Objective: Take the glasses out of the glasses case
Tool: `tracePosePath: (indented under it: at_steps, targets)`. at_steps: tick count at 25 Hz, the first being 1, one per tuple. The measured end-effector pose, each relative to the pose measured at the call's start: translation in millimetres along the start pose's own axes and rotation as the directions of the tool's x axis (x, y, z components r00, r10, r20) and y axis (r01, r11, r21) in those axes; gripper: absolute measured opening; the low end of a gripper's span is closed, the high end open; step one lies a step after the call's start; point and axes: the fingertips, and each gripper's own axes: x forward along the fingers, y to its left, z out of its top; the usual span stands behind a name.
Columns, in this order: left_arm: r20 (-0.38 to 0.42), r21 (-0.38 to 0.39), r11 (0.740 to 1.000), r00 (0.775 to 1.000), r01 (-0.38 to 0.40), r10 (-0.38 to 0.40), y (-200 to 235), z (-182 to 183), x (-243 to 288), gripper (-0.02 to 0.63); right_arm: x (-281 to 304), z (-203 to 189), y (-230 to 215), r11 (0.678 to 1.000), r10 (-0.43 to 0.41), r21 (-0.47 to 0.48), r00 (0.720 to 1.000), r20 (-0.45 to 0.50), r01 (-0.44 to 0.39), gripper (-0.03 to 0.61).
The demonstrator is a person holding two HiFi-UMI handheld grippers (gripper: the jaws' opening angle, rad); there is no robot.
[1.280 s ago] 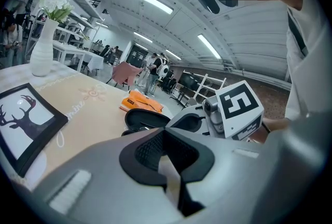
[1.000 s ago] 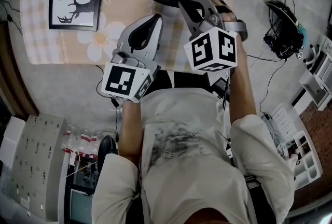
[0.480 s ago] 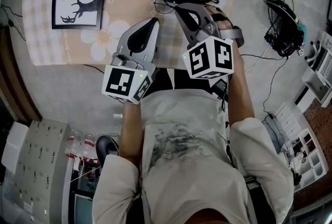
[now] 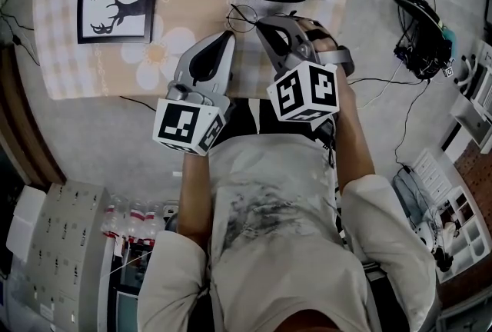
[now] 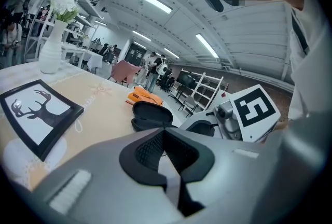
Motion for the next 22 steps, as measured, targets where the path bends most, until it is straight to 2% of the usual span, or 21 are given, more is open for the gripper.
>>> tracePosePath:
  at_steps: [22]
  targets:
    - [-0.022,-0.011,1.000,1.000,0.001,-0.002,2,-19,-9,0.008,20,-13,30,0.999,0.037,0.015,0.999,-0.012,-0.037,0.020]
